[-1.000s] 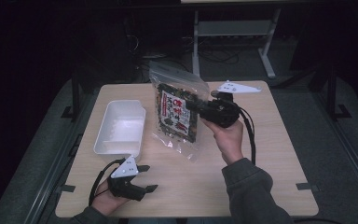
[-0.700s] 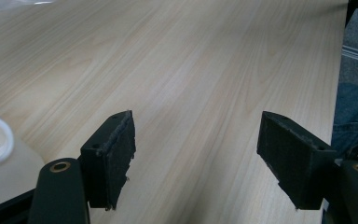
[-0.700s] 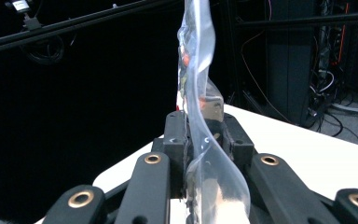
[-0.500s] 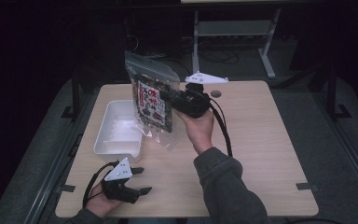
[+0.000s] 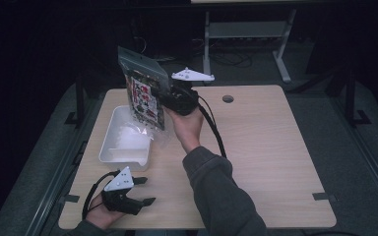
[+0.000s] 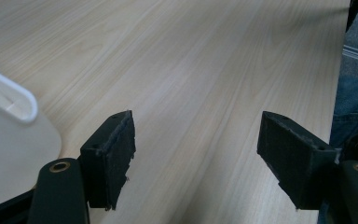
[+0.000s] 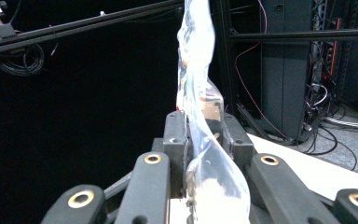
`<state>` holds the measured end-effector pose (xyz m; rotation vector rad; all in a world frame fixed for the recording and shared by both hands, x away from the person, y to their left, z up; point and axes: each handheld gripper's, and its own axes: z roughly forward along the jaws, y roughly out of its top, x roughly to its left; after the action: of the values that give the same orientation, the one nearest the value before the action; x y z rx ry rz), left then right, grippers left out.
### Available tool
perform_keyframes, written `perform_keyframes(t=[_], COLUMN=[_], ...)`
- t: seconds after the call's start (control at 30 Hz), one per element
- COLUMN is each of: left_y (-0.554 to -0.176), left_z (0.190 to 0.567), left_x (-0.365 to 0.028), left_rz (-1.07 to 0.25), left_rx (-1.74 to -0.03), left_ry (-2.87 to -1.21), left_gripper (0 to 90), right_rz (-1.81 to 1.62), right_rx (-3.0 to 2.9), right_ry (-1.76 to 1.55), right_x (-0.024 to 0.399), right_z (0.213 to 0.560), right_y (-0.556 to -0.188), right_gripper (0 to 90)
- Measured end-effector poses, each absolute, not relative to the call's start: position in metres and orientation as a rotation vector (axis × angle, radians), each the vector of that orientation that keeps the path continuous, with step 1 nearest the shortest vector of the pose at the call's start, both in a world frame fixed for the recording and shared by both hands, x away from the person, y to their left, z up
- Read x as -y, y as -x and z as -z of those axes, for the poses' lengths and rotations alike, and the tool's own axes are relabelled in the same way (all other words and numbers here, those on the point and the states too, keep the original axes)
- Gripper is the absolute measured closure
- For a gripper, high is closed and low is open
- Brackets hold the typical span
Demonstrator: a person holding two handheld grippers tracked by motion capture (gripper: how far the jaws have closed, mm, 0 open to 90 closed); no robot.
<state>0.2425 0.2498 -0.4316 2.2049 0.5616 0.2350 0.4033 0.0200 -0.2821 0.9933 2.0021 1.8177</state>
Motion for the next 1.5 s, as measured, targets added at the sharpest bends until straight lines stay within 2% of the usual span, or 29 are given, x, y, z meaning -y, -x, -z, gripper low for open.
perform_keyframes(t=[0.6,1.07,1.5], left_y=[-0.243,-0.244,-0.245], left_z=[0.431,0.431,0.433], left_x=[-0.261,-0.263,-0.262], left_rz=[-0.239,-0.233,-0.222], left_rx=[-0.592,-0.599,-0.594], left_ry=[-2.194,-2.187,-2.194], left_gripper=[27.0,27.0,26.9], right_rz=[-1.785,-1.723,-1.703], right_rx=[-1.956,-1.909,-1.862], right_ry=[-1.05,-1.076,-1.114], right_x=[-0.067,-0.101,-0.115], right_z=[0.308,0.332,0.354], right_y=[-0.426,-0.425,-0.423], right_gripper=[75.2,75.2,74.8])
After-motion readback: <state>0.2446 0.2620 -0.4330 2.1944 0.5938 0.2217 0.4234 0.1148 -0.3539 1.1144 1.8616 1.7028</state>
